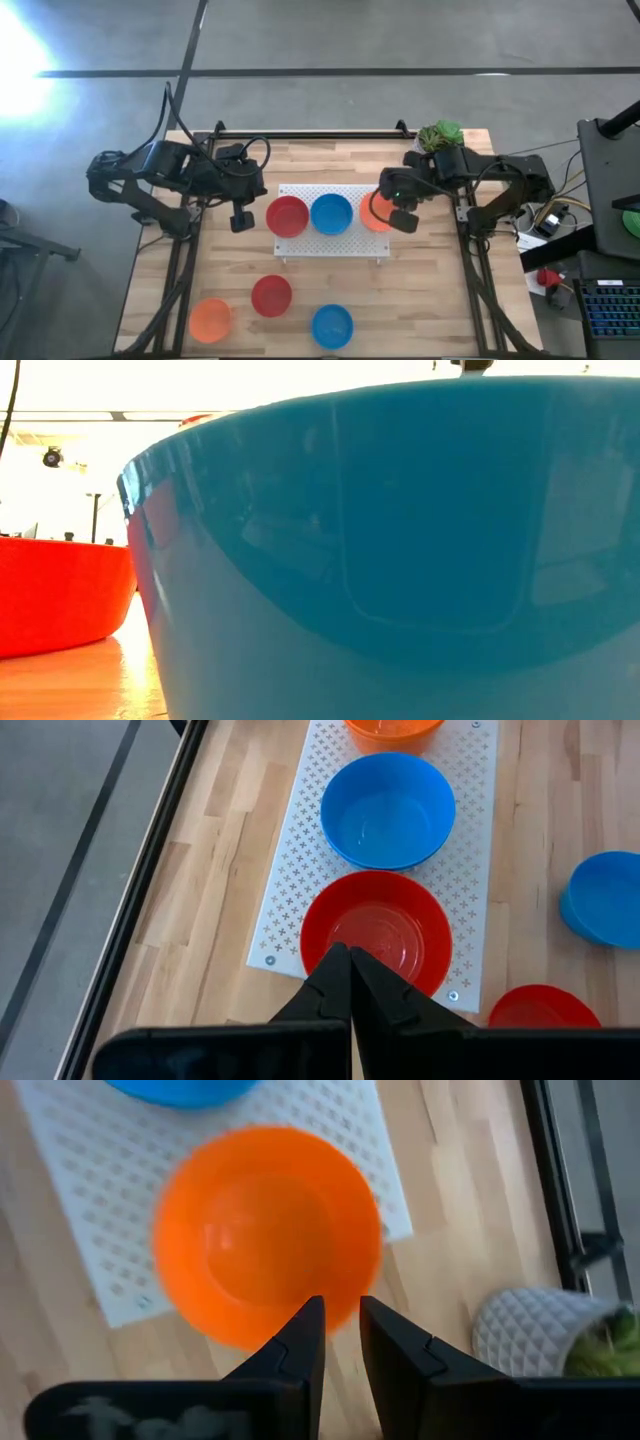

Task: Pick & Place Mini bowls
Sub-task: Stack the right orange bowl on the orange bowl on the shelf, then stack the red bowl on the red bowl on the shelf

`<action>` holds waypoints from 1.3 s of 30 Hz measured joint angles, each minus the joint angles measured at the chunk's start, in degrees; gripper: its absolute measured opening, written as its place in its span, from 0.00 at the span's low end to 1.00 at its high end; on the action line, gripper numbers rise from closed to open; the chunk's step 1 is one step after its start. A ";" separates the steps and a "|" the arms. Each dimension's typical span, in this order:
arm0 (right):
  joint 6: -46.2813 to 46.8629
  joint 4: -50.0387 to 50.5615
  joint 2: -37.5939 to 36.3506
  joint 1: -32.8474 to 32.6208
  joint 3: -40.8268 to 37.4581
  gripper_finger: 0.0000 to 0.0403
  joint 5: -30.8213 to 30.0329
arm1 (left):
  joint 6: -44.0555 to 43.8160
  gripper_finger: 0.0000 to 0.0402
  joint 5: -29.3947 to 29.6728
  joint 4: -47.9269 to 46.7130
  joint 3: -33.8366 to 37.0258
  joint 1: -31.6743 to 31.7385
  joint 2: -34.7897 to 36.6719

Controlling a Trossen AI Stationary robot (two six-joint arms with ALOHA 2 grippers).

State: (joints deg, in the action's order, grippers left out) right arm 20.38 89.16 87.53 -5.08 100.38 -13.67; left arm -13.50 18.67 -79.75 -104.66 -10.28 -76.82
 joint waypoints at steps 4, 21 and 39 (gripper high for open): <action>0.13 0.86 -1.97 1.70 -2.87 0.12 0.09 | 0.01 0.00 0.00 0.00 0.00 0.00 0.00; 0.51 -3.70 -16.71 3.41 -27.78 0.02 6.10 | 0.33 0.00 6.86 0.02 0.00 0.04 0.02; -7.27 -25.28 -17.74 4.21 -35.88 0.02 9.70 | 0.91 0.00 9.47 0.07 0.00 0.04 0.00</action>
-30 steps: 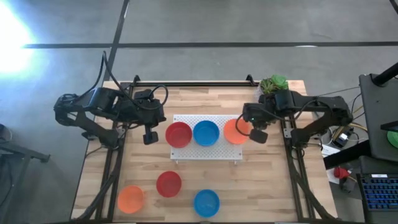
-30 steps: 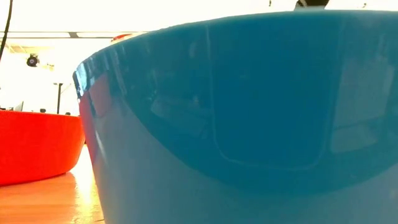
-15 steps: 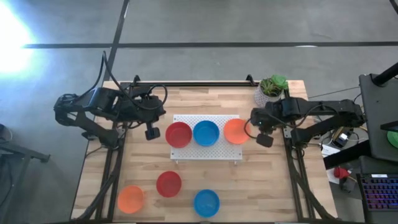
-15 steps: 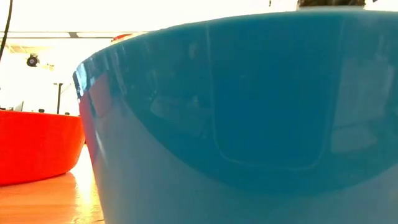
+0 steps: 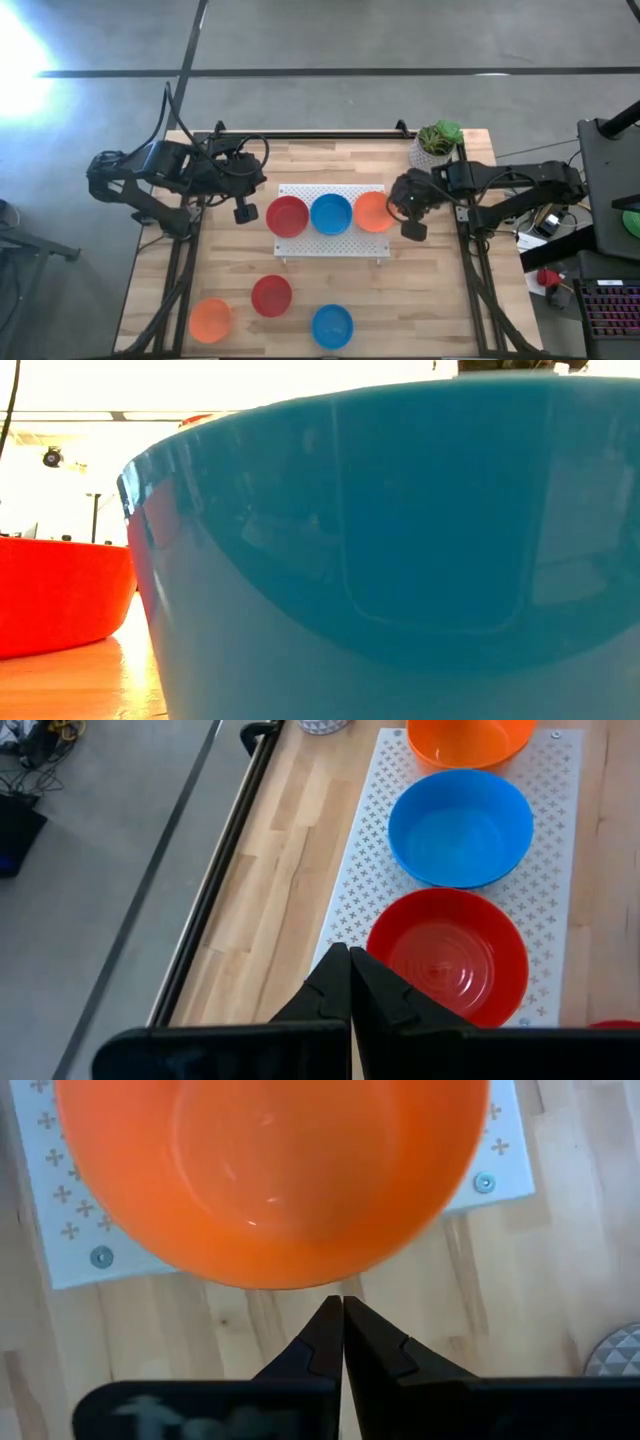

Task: Pick & Place Mini bowls
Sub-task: Stack the red bowl on the red bowl on the shelf

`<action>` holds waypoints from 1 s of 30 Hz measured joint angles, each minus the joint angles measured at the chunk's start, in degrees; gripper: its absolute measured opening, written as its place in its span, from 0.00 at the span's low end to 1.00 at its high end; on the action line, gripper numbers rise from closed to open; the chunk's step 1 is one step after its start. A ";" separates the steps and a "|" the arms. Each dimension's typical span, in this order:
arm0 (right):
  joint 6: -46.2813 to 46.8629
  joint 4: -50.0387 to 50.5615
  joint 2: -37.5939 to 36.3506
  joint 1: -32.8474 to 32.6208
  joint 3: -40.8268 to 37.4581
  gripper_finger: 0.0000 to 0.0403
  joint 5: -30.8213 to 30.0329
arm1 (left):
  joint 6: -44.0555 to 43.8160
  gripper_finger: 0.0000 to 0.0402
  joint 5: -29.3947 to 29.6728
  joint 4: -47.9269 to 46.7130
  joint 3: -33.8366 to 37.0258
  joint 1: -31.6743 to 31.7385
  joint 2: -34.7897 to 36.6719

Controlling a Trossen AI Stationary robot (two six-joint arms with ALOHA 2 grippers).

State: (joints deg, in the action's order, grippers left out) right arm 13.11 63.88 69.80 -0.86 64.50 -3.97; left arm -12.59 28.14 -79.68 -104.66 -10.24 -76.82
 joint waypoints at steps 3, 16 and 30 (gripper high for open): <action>0.67 1.19 0.07 -0.57 0.80 0.02 -0.04 | -0.57 0.00 -0.14 -0.03 0.00 0.00 0.00; 6.15 6.02 -6.01 -5.20 13.54 0.02 -2.46 | -12.10 0.00 -10.73 -4.09 0.02 -0.07 0.00; 2.46 5.73 -10.57 -7.10 16.52 0.02 -5.00 | -26.13 0.00 -21.81 -5.31 11.32 -6.10 0.00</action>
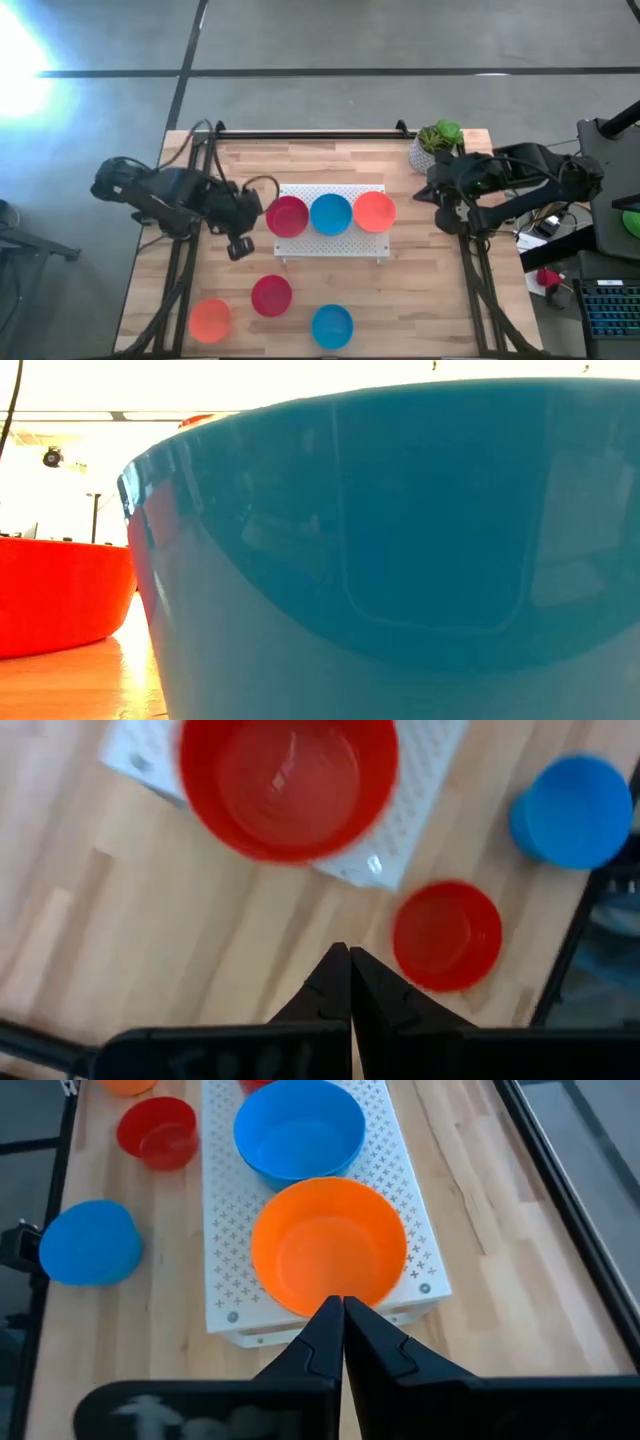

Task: Pick & Place Mini bowls
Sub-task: Stack the red bowl on the red bowl on the shelf

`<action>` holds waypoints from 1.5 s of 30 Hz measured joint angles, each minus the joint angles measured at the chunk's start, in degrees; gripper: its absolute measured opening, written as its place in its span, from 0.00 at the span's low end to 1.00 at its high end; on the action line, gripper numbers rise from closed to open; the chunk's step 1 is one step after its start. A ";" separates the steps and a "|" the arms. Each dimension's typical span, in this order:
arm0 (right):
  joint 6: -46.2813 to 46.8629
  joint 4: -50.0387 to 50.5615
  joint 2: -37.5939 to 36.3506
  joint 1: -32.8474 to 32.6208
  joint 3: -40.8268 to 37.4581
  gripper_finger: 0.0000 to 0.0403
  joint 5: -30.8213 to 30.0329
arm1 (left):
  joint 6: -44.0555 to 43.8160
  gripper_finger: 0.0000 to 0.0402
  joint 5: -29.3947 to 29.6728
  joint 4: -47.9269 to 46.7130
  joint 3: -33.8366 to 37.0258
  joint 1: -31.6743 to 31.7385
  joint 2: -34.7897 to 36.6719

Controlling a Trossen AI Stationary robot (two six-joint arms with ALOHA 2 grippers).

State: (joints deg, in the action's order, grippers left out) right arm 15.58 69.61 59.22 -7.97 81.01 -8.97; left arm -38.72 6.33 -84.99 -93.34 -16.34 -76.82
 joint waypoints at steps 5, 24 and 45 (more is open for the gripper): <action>-3.84 -0.03 0.08 0.04 -0.02 0.02 1.66 | -0.55 0.00 -3.50 4.94 5.97 -3.97 0.02; -9.77 0.00 0.02 0.07 2.52 0.02 3.40 | -7.43 0.08 -15.52 15.54 23.48 -6.79 0.00; -9.80 0.02 0.02 0.07 2.84 0.02 2.97 | -11.45 0.17 -15.31 41.88 40.82 -10.92 0.02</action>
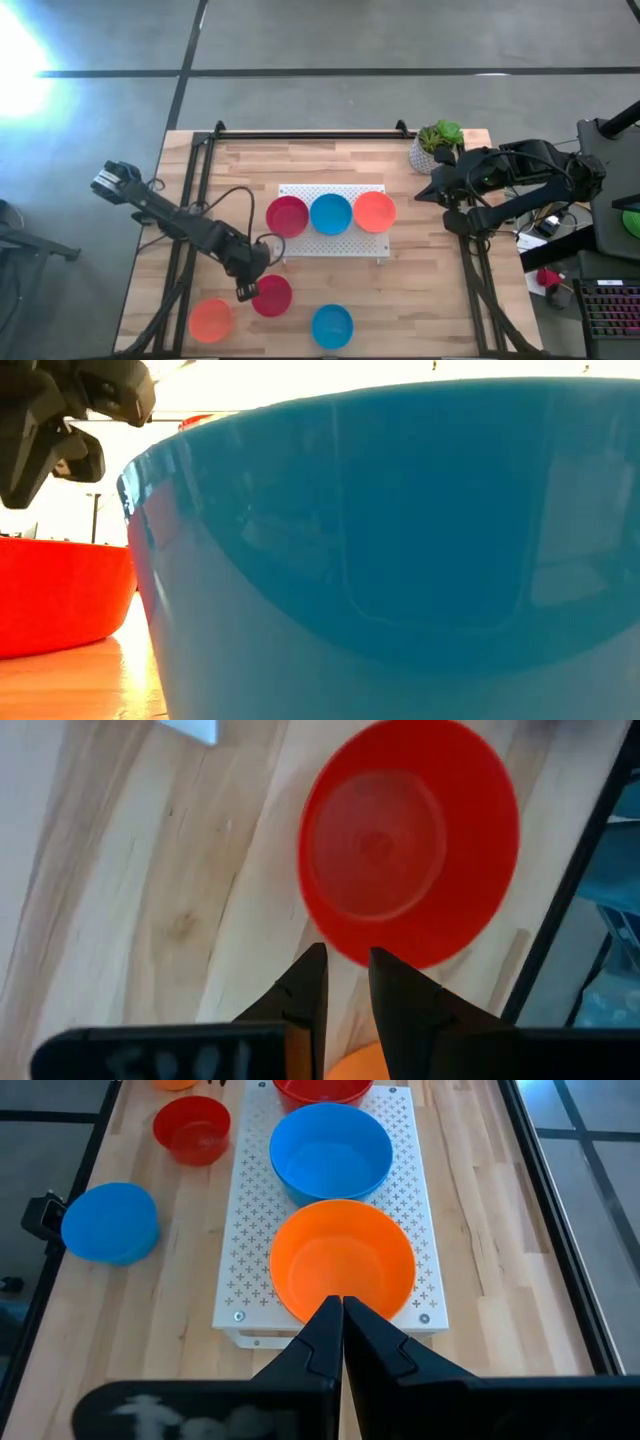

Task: Pick & Place Mini bowls
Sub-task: Stack the red bowl on the red bowl on the shelf

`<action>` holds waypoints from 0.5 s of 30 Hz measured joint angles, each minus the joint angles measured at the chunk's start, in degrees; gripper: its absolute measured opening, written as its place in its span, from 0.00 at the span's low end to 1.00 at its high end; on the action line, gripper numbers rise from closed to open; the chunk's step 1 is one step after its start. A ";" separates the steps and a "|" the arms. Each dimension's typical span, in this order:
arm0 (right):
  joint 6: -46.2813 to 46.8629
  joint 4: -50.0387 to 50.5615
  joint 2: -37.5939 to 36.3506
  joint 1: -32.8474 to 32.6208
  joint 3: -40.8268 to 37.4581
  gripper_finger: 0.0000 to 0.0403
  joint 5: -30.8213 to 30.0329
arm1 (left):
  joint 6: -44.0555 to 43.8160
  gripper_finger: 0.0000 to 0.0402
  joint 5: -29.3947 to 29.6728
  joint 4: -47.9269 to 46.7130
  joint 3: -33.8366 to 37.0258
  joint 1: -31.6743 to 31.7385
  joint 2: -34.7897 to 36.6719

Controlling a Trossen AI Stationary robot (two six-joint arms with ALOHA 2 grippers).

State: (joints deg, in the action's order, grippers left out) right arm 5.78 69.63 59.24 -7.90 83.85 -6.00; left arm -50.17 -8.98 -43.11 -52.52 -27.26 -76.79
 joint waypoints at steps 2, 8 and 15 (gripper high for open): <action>0.00 0.00 0.00 0.00 0.00 0.02 0.00 | -1.00 0.17 0.06 0.26 1.03 -0.01 0.00; 0.00 0.00 0.01 0.00 0.00 0.02 -0.02 | -5.32 0.17 0.51 4.31 4.02 -0.01 0.00; 0.04 0.00 0.02 0.00 0.00 0.02 -0.04 | -5.53 0.17 1.64 10.35 6.20 -0.01 0.00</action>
State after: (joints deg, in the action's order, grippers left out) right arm 5.82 69.63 59.27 -7.90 83.85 -6.04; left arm -55.70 -7.34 -32.76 -46.32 -27.27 -76.79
